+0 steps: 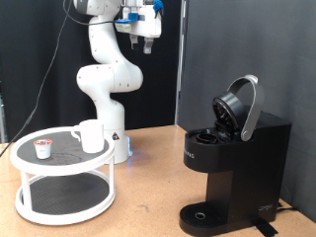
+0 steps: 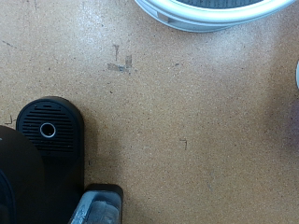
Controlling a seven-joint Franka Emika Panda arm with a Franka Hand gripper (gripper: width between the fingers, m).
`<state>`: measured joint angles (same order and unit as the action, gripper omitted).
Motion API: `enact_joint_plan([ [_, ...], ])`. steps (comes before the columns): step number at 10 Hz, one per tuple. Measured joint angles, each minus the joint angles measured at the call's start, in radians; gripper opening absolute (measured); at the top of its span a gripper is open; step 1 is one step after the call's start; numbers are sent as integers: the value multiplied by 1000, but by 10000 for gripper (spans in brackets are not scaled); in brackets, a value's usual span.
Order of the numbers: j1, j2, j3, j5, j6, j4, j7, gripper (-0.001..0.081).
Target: Make a cup of coffee with the keurig machine
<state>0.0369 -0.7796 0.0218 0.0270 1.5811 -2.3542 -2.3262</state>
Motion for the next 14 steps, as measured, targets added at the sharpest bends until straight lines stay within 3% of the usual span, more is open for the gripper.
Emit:
enact_joint_plan([
  [3,11,1,-19,0,4,0,6,734],
  [9,81,2,-180,-99,14,-1,173,734],
  [14,86,2,-231,-100,20,1,225,734],
])
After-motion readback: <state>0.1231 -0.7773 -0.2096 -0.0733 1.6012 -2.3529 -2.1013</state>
